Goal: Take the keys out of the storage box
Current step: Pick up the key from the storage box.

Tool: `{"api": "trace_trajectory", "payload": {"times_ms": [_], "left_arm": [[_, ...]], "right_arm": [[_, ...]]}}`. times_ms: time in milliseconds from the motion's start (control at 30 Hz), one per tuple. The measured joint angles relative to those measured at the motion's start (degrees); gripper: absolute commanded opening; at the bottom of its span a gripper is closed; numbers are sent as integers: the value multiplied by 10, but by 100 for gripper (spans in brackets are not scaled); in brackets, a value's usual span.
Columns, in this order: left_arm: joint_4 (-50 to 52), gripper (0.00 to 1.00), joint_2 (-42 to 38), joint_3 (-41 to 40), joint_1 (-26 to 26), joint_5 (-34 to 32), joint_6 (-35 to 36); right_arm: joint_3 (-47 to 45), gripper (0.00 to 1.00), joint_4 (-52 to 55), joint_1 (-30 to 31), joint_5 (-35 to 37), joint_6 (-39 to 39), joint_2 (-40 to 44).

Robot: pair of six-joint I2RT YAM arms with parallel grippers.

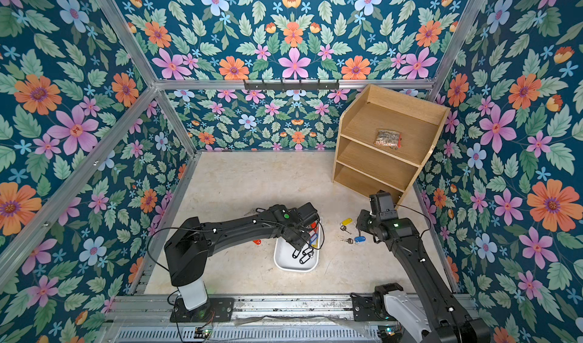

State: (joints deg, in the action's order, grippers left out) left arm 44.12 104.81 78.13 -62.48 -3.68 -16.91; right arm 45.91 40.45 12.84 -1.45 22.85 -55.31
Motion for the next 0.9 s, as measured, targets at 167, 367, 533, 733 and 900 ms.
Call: {"api": "trace_trajectory", "payload": {"times_ms": [167, 367, 533, 733, 900], "left_arm": [[-6, 50, 16, -14, -2, 8, 8], [-20, 48, 31, -29, -4, 21, 18], [-27, 47, 45, -33, -7, 33, 18], [-37, 42, 58, -35, -7, 36, 18], [-41, 37, 66, -31, -6, 34, 18]], "right_arm": [[0, 48, 0, 0, 0, 0, 0], [0, 47, 0, 0, 0, 0, 1], [0, 47, 0, 0, 0, 0, 1], [0, 46, 0, 0, 0, 0, 1], [0, 45, 0, 0, 0, 0, 1]]}}
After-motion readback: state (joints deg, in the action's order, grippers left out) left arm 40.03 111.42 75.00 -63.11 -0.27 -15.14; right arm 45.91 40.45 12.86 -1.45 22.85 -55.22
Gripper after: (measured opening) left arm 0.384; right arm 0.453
